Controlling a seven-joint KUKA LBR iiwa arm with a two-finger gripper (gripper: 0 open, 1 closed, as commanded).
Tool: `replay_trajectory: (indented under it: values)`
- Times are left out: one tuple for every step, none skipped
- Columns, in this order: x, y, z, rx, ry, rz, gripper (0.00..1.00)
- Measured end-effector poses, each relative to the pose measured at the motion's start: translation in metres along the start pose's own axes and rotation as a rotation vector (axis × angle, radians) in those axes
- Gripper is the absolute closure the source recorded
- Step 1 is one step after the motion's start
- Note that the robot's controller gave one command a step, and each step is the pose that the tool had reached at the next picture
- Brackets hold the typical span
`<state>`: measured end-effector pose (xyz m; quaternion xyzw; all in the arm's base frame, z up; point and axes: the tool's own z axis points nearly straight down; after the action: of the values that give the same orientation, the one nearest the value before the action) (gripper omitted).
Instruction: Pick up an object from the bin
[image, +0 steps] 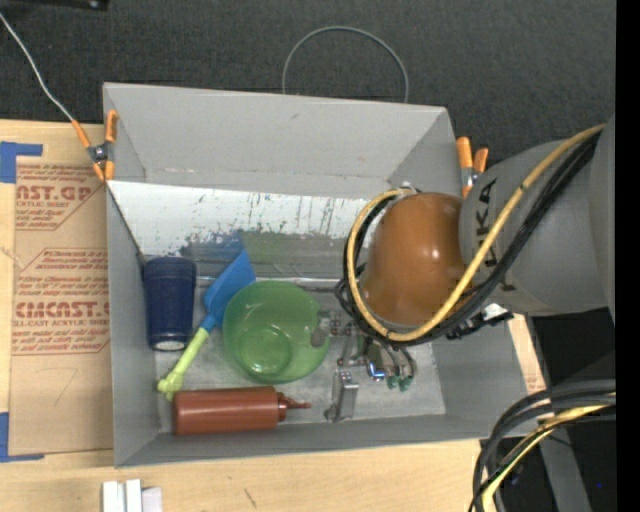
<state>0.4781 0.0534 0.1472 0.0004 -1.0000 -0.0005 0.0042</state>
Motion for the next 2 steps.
replay_trajectory:
  values:
    - [-0.002,0.0,-0.004,-0.001,-0.008,0.001,0.0]
    - [-0.033,0.073,0.077,-0.002,0.001,0.031,0.0]
